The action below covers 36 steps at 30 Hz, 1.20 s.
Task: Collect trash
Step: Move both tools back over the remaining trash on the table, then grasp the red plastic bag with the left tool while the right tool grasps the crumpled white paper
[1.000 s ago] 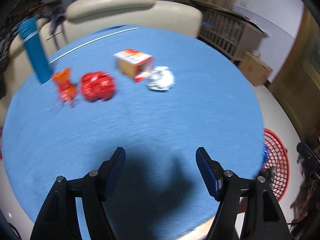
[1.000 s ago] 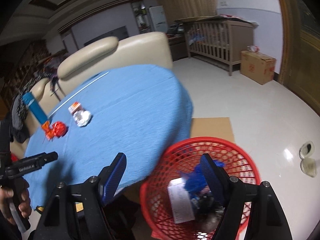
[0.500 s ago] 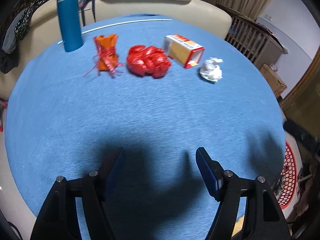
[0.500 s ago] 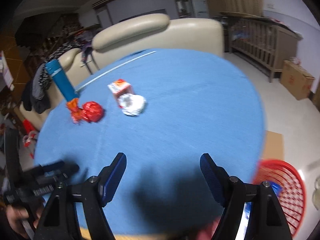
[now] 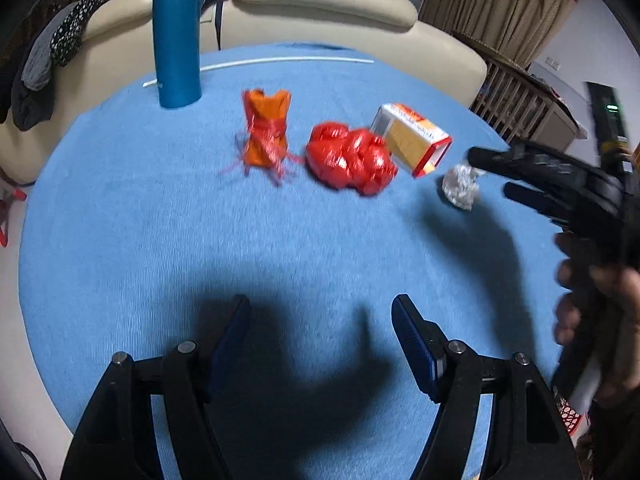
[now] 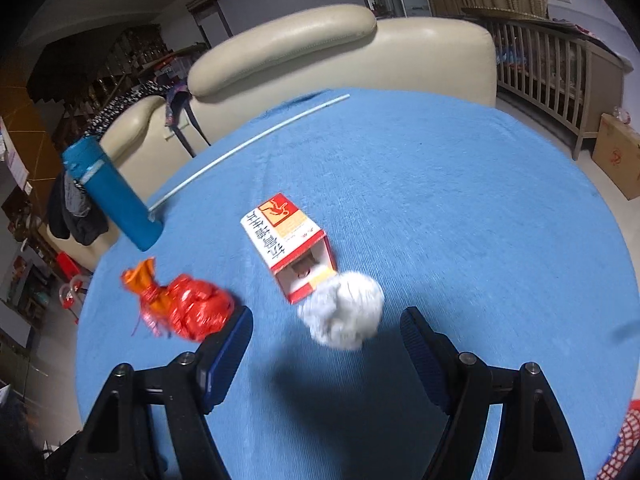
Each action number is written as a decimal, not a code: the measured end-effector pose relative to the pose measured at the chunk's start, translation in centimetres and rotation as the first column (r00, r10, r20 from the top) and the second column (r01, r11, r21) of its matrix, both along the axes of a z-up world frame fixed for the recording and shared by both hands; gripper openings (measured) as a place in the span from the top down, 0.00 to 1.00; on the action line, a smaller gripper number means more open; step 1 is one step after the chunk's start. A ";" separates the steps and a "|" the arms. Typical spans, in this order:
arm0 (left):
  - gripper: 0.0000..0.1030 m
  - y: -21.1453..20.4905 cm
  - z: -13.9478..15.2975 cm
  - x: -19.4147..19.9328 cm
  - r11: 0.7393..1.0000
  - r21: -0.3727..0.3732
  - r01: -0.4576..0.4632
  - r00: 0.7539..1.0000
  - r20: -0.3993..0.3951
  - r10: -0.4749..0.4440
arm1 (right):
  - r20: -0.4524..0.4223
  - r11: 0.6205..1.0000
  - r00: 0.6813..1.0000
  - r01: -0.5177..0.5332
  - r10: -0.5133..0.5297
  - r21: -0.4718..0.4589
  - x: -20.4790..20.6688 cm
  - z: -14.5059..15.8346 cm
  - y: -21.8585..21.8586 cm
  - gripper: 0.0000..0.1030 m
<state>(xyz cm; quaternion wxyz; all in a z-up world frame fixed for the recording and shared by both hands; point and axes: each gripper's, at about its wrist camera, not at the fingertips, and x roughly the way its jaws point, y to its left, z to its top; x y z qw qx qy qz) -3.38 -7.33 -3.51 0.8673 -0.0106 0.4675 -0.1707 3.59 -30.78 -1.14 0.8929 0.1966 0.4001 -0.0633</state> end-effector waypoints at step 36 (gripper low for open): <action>0.43 -5.7 -0.9 6.4 0.993 0.117 -0.010 1.000 0.028 0.007 | -0.022 0.996 0.997 -0.080 0.080 0.031 -6.7 -2.1 0.9 0.62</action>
